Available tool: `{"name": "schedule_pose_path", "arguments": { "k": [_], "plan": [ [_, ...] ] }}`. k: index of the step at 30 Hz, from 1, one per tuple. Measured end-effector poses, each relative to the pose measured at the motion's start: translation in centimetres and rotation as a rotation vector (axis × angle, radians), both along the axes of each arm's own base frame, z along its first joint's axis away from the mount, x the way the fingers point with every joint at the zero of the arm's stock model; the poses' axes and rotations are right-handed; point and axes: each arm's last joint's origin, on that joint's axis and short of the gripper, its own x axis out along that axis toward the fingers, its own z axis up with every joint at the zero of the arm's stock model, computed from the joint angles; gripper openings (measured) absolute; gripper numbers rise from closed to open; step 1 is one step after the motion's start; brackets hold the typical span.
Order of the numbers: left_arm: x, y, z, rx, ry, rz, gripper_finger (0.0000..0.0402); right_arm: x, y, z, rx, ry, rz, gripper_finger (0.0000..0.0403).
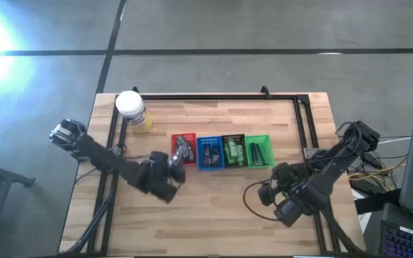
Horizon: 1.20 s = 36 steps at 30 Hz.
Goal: Pick & Place Travel size toiletries
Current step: Put the black deodorant into the red bin
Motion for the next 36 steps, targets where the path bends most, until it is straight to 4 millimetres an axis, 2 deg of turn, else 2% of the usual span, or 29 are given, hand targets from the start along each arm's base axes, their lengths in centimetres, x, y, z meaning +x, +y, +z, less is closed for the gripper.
{"name": "schedule_pose_path", "arguments": {
  "k": [6,11,15,23,28,36],
  "plan": [
    [1.5,4.8,-0.9,-0.042,0.005,0.151,0.0203,0.1,-0.2,-0.1,0.004,-0.007,-0.022,0.0338],
    [2.2,7.0,-1.5,-0.05,0.063,0.171,0.0203,0.1,-0.1,-0.1,0.006,-0.009,-0.023,0.0323],
    [2.9,7.1,-2.1,-0.068,0.065,0.161,0.0205,0.1,-0.2,-0.1,0.006,-0.01,-0.026,0.0315],
    [3.5,6.9,-3.2,-0.06,0.104,0.124,0.0322,0.0,-0.2,-0.2,0.001,-0.003,-0.024,0.0315],
    [2.8,6.9,-2.2,-0.053,0.158,0.025,0.0349,0.0,-0.2,-0.2,0.0,-0.002,-0.021,0.0331],
    [1.6,7.2,0.4,0.002,0.153,-0.094,0.035,0.0,-0.3,0.0,-0.009,0.013,0.022,0.0357]
  ]
}}
